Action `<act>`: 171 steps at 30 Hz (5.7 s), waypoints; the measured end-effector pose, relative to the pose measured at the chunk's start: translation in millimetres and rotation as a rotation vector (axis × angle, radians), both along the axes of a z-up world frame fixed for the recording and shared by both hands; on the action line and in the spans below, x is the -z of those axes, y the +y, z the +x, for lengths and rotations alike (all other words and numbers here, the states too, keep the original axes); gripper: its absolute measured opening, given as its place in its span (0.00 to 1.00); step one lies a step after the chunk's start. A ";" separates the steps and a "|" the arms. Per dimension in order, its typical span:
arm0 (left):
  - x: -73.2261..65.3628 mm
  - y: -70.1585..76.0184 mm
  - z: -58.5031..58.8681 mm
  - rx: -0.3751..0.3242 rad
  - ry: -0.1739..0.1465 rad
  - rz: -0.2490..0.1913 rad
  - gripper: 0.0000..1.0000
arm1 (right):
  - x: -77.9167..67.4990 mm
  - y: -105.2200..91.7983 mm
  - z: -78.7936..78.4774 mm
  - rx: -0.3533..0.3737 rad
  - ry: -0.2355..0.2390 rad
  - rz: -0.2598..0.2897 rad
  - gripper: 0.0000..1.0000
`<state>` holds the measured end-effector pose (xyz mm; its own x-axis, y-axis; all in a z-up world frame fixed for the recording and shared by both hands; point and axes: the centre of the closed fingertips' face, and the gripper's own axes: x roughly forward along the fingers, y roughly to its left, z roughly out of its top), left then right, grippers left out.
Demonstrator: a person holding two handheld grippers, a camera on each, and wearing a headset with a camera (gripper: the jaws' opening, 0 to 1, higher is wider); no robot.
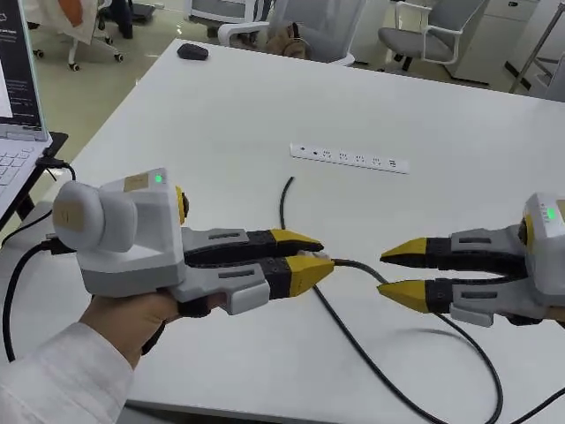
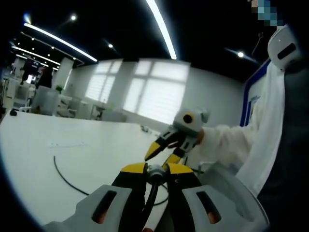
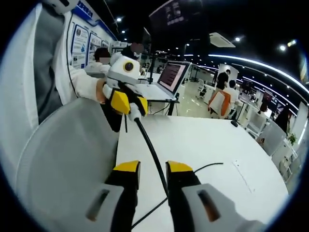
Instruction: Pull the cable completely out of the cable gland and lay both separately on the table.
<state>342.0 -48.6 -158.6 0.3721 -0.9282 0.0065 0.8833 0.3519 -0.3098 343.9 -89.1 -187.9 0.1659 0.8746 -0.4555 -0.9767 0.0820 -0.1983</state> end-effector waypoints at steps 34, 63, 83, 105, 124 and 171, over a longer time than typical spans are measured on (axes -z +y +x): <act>5.6 0.1 0.9 -0.021 -0.035 0.072 0.17 | -14.1 47.1 -3.9 -0.120 -0.071 0.037 0.03; 9.3 4.8 4.6 -0.033 0.000 0.079 0.17 | 25.2 -21.6 15.2 0.067 0.017 -0.009 0.02; 7.3 3.5 2.9 -0.026 -0.003 0.069 0.17 | 46.6 -43.6 19.0 0.170 0.075 -0.036 0.04; 8.2 -0.4 -0.9 -0.005 0.023 0.060 0.17 | -10.5 19.8 -4.6 0.000 -0.057 0.022 0.19; 10.5 -8.2 -7.5 0.035 0.050 0.048 0.17 | -5.2 33.6 -14.5 -0.099 -0.101 -0.013 0.04; 11.5 -1.6 2.2 -0.007 0.048 0.050 0.17 | 11.5 -11.6 14.7 0.061 -0.089 -0.041 0.05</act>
<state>344.2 -50.1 -170.1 0.3773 -0.9243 -0.0581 0.8651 0.3742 -0.3340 358.6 -100.7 -199.4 0.2599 0.8428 -0.4713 -0.9484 0.1311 -0.2887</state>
